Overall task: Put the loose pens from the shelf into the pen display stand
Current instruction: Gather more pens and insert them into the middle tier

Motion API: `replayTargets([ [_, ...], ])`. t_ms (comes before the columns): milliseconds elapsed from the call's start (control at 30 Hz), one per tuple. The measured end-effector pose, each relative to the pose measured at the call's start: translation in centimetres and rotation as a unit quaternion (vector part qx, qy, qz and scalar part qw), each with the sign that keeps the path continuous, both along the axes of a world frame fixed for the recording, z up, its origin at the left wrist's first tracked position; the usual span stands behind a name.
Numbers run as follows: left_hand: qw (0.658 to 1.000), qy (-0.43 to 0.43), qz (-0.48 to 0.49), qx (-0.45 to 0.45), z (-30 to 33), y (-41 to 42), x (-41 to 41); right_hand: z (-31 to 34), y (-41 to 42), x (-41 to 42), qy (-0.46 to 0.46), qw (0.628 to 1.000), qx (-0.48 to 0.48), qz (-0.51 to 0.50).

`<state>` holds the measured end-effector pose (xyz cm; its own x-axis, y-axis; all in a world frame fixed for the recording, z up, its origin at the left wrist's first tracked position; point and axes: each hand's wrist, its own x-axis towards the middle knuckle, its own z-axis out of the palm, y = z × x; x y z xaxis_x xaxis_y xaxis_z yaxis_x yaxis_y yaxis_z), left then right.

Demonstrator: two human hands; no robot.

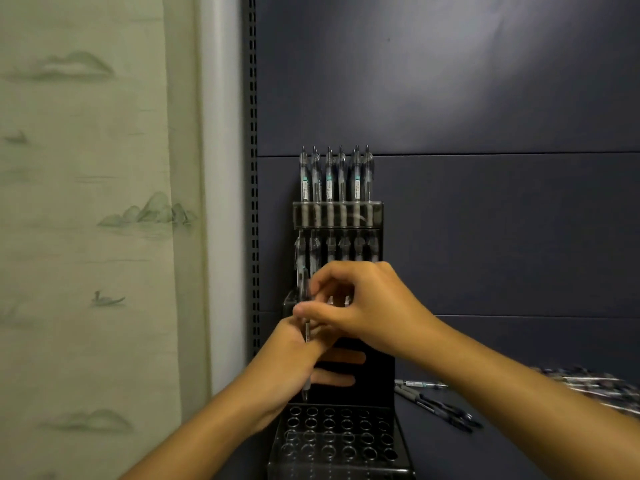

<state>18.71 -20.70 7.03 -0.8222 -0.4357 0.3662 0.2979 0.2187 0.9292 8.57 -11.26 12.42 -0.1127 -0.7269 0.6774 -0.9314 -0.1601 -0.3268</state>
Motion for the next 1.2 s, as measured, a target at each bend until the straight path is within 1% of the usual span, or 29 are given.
replayTargets([
  [200, 0.999, 0.000, -0.002, -0.033, 0.1, -0.9, 1.2, 0.6, -0.8, 0.9, -0.041, 0.999, -0.003, 0.013],
  [300, 1.000, -0.010, -0.007, -0.011, -0.1, -1.9, 2.0, 1.3, -1.0, 1.2, -0.044, 0.998, -0.028, 0.018],
  [367, 1.000, -0.021, -0.010, 0.008, -0.5, -2.8, 2.4, 2.3, -1.4, 1.3, -0.090, 0.994, -0.048, 0.042],
  [433, 0.999, -0.031, -0.010, 0.013, -0.9, -3.5, 2.9, 3.6, -1.8, 1.2, -0.168, 0.980, -0.079, 0.073],
  [500, 0.999, -0.038, -0.004, 0.005, -1.1, -4.0, 3.5, 5.0, -2.0, 0.7, -0.208, 0.969, -0.117, 0.070],
  [600, 0.999, -0.042, 0.009, 0.002, -1.3, -4.6, 4.3, 6.3, -2.4, -0.5, -0.191, 0.969, -0.154, 0.015],
  [733, 0.999, -0.047, 0.018, -0.001, -1.2, -5.0, 5.2, 5.7, -3.3, -1.7, -0.181, 0.973, -0.144, -0.030],
  [900, 0.998, -0.052, 0.023, -0.006, -1.3, -5.3, 5.6, 5.0, -3.9, -1.7, -0.192, 0.975, -0.109, -0.025],
  [1067, 0.998, -0.055, 0.023, -0.007, -1.5, -5.6, 5.6, 4.8, -4.5, -1.1, -0.185, 0.979, -0.086, -0.014],
  [1200, 0.998, -0.064, 0.011, -0.022, -1.5, -5.5, 5.5, 4.6, -5.0, -0.9, -0.188, 0.980, -0.058, -0.005],
])
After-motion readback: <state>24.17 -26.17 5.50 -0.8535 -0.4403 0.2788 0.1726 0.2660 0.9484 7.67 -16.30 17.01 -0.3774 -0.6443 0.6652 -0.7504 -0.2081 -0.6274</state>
